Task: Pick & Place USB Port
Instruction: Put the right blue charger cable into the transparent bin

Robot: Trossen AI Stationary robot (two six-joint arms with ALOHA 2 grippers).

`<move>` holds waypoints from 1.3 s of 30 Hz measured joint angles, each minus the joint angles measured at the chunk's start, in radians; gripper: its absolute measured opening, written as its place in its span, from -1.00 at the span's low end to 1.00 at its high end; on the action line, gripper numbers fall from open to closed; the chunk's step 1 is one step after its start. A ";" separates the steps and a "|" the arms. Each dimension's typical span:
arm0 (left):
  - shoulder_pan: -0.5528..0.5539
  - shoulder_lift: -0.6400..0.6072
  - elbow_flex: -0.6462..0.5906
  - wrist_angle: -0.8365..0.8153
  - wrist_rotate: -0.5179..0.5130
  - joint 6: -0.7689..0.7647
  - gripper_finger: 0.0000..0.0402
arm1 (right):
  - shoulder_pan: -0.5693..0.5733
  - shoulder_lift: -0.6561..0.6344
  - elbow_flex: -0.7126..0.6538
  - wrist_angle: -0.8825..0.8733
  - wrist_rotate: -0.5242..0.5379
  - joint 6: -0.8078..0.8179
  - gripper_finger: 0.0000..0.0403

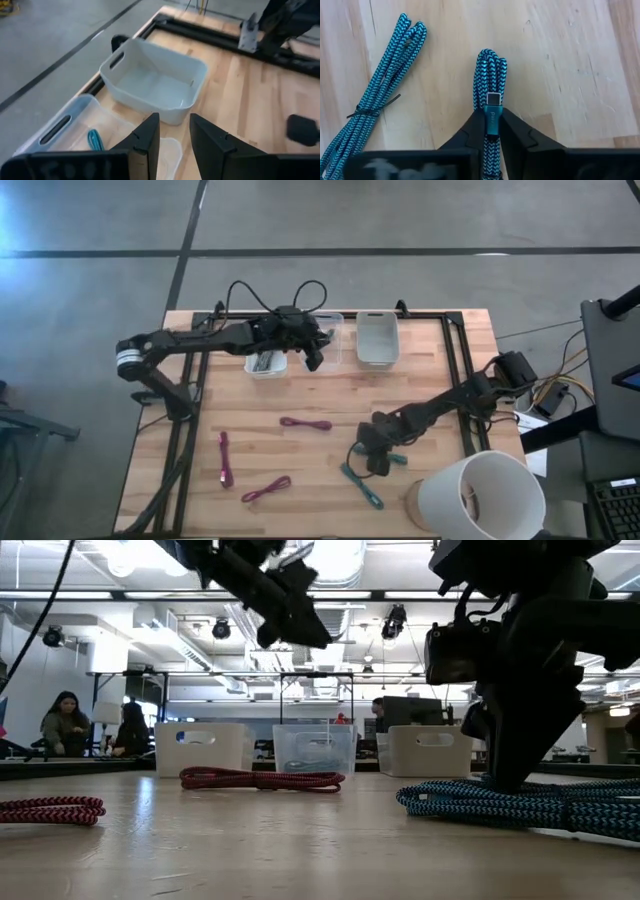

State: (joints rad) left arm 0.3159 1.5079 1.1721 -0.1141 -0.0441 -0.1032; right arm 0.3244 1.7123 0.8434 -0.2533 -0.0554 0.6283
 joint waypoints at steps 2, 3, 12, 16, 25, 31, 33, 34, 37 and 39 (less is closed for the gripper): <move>-0.005 -0.033 0.000 -0.016 0.000 0.000 -0.48 | -0.001 0.000 0.009 -0.002 0.003 0.014 -0.85; -0.009 -0.049 0.000 -0.027 0.000 0.000 -0.48 | -0.002 0.000 0.015 -0.002 0.003 0.018 -0.85; -0.059 -0.193 -0.004 -0.118 0.000 0.019 -0.49 | -0.048 0.000 0.137 -0.002 0.136 -0.102 -0.77; -0.076 -0.261 -0.014 -0.136 0.000 0.053 -0.49 | -0.105 0.000 0.219 -0.002 0.146 -0.258 -0.80; -0.082 -0.349 -0.015 -0.251 -0.011 0.054 -0.49 | -0.261 -0.002 0.395 0.007 0.209 -0.427 -0.78; -0.083 -0.351 -0.016 -0.287 -0.011 0.060 -0.49 | -0.378 -0.002 0.449 0.035 0.246 -0.425 -0.78; -0.083 -0.349 -0.020 -0.284 -0.011 0.069 -0.49 | -0.420 -0.002 0.455 0.063 0.245 -0.423 -0.76; -0.083 -0.349 -0.024 -0.281 -0.011 0.069 -0.48 | -0.439 -0.002 0.457 0.075 0.245 -0.423 -0.76; -0.083 -0.348 -0.045 -0.270 -0.011 0.070 -0.48 | -0.502 -0.002 0.457 0.131 0.244 -0.423 -0.76; -0.083 -0.349 -0.063 -0.248 -0.011 0.070 -0.48 | -0.543 -0.002 0.456 0.166 0.243 -0.423 -0.77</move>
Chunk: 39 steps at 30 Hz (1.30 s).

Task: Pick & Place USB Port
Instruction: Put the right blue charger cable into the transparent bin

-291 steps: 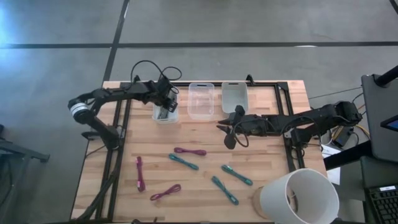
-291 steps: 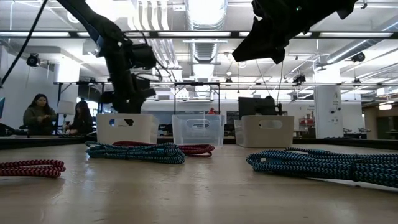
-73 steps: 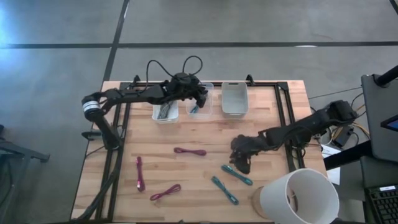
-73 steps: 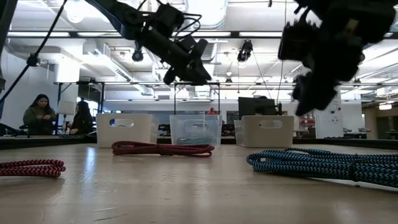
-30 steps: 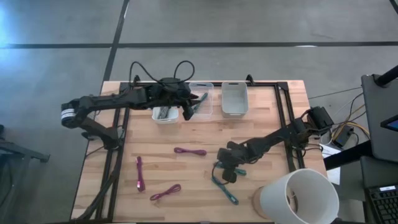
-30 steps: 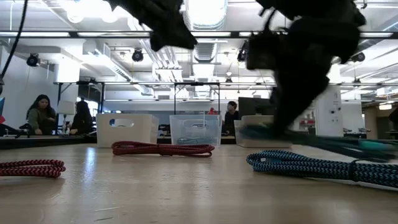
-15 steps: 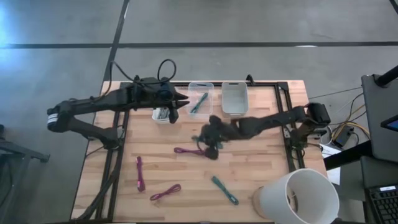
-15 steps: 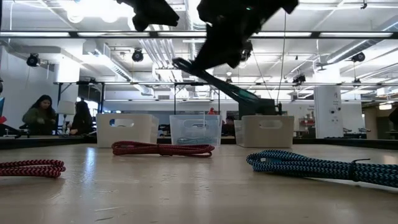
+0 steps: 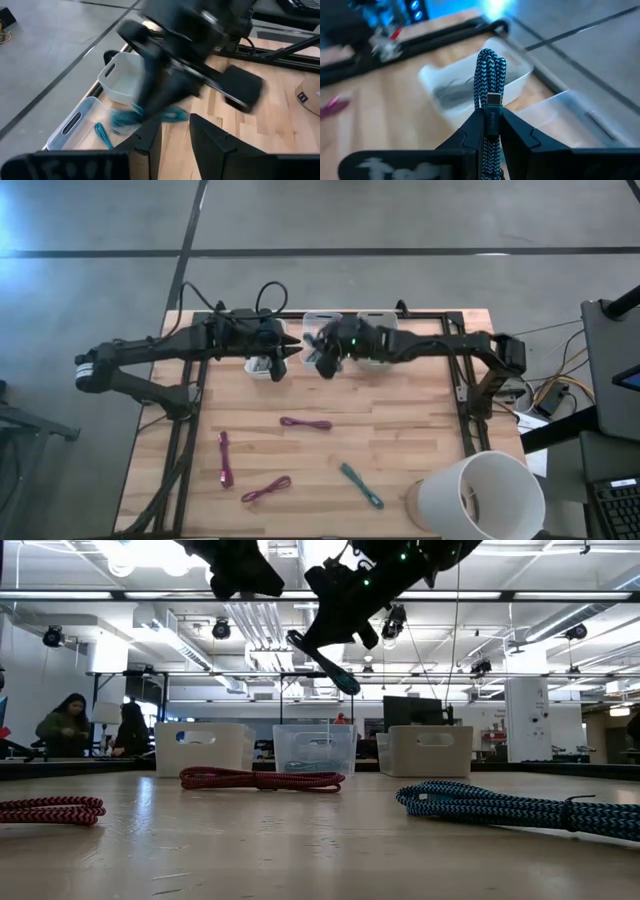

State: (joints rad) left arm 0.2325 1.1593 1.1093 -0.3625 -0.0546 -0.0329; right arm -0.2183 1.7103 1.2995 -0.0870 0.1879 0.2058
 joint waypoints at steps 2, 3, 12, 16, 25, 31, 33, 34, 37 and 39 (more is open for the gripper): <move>0.000 0.000 -0.020 0.014 0.000 0.000 -0.48 | -0.038 0.000 0.000 0.038 0.000 0.003 -0.78; 0.000 0.000 -0.027 0.015 0.000 0.000 -0.48 | -0.054 0.004 0.000 0.058 0.000 0.007 -0.78; 0.000 -0.001 -0.060 0.046 0.000 0.000 -0.48 | -0.120 0.141 -0.002 0.207 -0.002 0.029 -0.78; 0.001 -0.002 -0.069 0.052 0.001 0.000 -0.48 | -0.126 0.227 0.010 0.255 0.032 0.027 -0.78; 0.001 -0.002 -0.069 0.051 0.001 0.007 -0.48 | -0.143 0.325 0.057 0.239 0.109 0.066 -0.78; 0.001 -0.002 -0.069 0.048 0.001 0.007 -0.48 | -0.143 0.364 0.058 0.217 0.103 0.094 -0.77; 0.001 -0.002 -0.072 0.049 0.001 0.007 -0.48 | -0.144 0.370 0.058 0.212 0.103 0.104 -0.77; 0.001 -0.002 -0.075 0.049 0.001 0.007 -0.48 | -0.146 0.372 0.058 0.207 0.103 0.114 -0.77; 0.001 -0.002 -0.085 0.052 -0.006 0.007 -0.48 | -0.148 0.376 0.058 0.199 0.101 0.131 -0.78; 0.001 -0.002 -0.088 0.056 -0.011 0.007 -0.48 | -0.148 0.377 0.058 0.195 0.101 0.121 -0.77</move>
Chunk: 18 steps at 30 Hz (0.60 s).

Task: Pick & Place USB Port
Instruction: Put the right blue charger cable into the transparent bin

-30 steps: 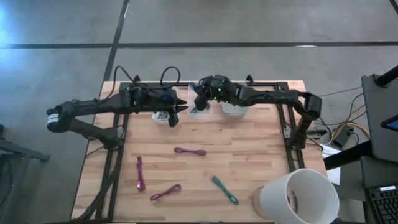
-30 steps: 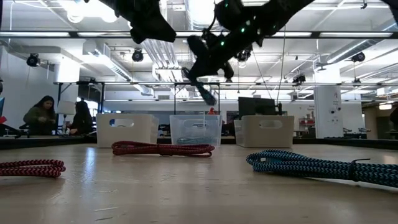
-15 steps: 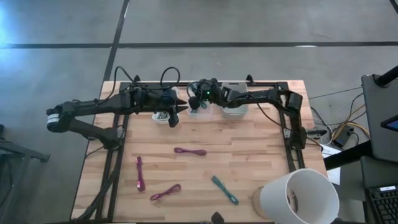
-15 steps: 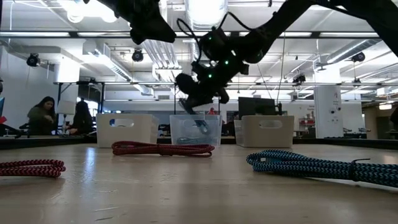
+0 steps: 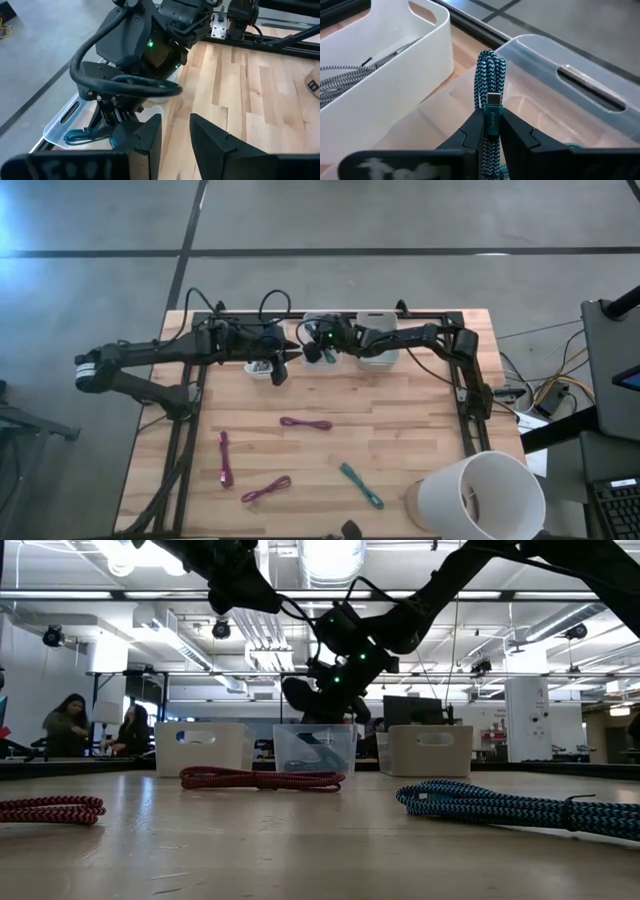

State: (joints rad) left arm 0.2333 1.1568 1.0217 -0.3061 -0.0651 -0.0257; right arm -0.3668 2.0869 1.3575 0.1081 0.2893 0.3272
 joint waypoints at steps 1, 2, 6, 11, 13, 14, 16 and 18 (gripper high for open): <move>0.000 0.000 -0.001 0.000 -0.001 0.000 -0.48 | -0.001 0.000 0.000 0.000 0.000 -0.009 -0.76; 0.000 0.000 -0.003 0.001 -0.002 0.000 -0.48 | -0.001 0.000 0.000 0.000 0.000 -0.016 -0.75; 0.000 0.000 -0.008 0.000 -0.005 0.000 -0.48 | -0.001 0.000 0.000 -0.003 0.000 -0.020 -0.74; -0.001 0.000 -0.009 0.000 -0.005 0.000 -0.48 | -0.001 0.000 0.000 -0.002 0.000 -0.030 -0.73; -0.001 0.000 -0.009 0.000 -0.005 0.000 -0.48 | -0.001 0.000 0.000 -0.002 -0.003 -0.048 -0.73; -0.001 0.000 -0.009 0.000 -0.005 0.000 -0.48 | -0.001 0.000 0.000 -0.002 -0.004 -0.048 -0.73; -0.001 0.000 -0.009 0.000 -0.006 0.000 -0.48 | -0.001 0.000 0.000 -0.003 -0.014 -0.048 -0.72; -0.001 0.000 -0.009 0.000 -0.006 0.000 -0.48 | -0.001 0.000 0.000 -0.003 -0.027 -0.051 -0.69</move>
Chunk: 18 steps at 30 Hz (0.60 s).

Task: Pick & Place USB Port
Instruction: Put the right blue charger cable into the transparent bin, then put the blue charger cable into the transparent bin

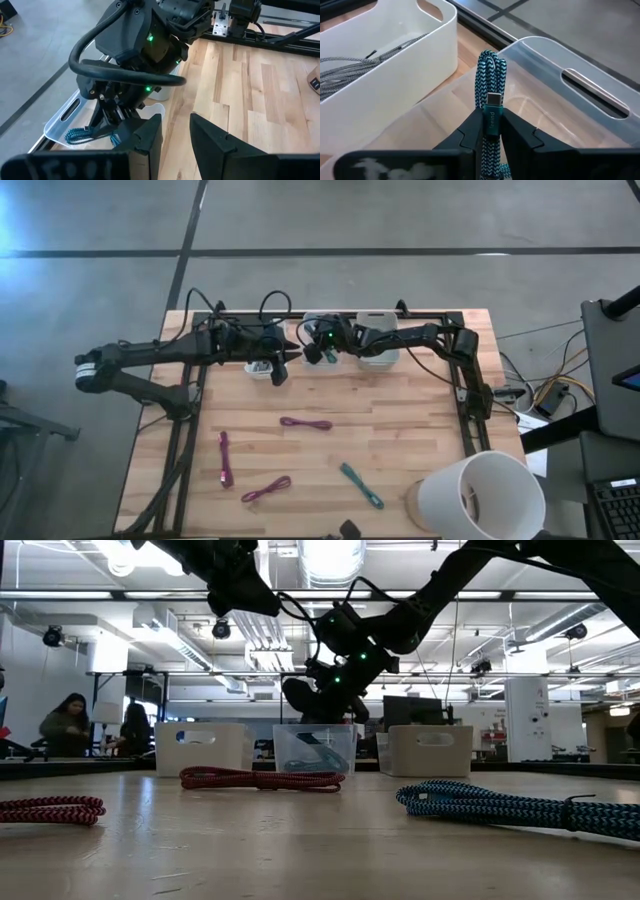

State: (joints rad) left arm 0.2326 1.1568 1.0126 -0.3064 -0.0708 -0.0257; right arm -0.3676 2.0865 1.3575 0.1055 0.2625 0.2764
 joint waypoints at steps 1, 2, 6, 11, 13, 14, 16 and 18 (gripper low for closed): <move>0.000 0.000 0.000 0.000 0.000 0.000 -0.48 | 0.000 0.000 0.000 0.000 -0.002 0.000 -0.66; 0.000 0.000 0.000 0.000 0.000 0.000 -0.48 | 0.000 0.000 0.000 0.000 -0.002 -0.001 -0.63; 0.000 0.000 0.000 0.000 0.000 0.000 -0.48 | 0.000 0.000 0.000 0.000 -0.002 -0.001 -0.48; 0.000 0.000 0.000 0.000 -0.001 -0.002 -0.48 | 0.001 0.000 0.003 -0.001 -0.002 0.000 -0.32; 0.000 0.000 0.000 0.000 -0.001 -0.002 -0.48 | 0.002 0.000 0.007 -0.001 -0.003 0.002 -0.27; 0.000 0.000 0.000 0.000 -0.001 -0.002 -0.48 | 0.003 0.000 0.009 -0.003 -0.009 0.004 -0.25; 0.000 0.000 0.000 0.000 -0.001 -0.003 -0.48 | 0.005 -0.003 0.013 -0.005 -0.035 0.002 -0.22; 0.001 0.000 0.000 0.000 -0.001 -0.003 -0.48 | 0.010 -0.011 0.018 -0.015 -0.078 0.002 -0.20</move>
State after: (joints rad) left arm 0.2337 1.1568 1.0126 -0.3065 -0.0717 -0.0288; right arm -0.3573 2.0755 1.3750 0.0904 0.1845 0.2780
